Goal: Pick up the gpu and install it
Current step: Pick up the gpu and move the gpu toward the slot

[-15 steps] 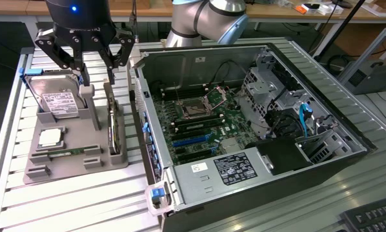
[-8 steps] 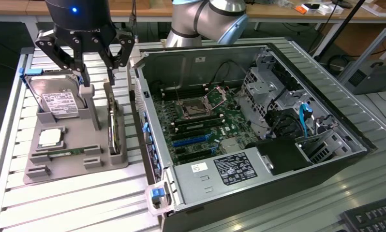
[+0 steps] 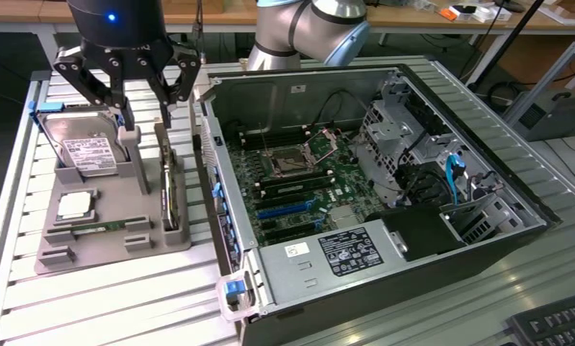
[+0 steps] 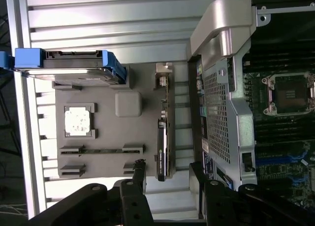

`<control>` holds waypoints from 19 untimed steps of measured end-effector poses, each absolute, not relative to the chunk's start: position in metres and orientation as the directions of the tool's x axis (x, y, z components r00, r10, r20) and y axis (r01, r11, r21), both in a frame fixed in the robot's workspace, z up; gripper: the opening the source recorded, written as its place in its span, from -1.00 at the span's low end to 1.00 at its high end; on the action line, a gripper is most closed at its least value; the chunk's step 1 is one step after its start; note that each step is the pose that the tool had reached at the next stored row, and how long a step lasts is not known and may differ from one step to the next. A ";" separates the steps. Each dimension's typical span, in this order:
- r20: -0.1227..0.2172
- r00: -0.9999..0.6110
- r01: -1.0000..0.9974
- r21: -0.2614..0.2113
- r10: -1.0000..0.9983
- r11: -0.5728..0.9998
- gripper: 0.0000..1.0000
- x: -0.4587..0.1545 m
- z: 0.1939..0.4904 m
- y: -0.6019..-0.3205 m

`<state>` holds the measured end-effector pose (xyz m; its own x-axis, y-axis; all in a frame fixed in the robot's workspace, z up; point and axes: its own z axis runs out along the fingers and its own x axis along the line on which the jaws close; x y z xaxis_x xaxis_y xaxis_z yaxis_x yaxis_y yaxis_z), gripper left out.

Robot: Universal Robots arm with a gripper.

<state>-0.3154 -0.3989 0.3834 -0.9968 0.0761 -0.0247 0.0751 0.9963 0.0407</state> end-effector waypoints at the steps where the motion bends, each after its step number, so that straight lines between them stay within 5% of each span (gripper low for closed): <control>1: -0.025 -0.997 0.075 0.041 0.076 0.996 -0.04 -0.315 0.383 -0.399; 19: -0.025 -0.997 0.075 0.041 0.076 0.996 -0.04 -0.315 0.379 -0.399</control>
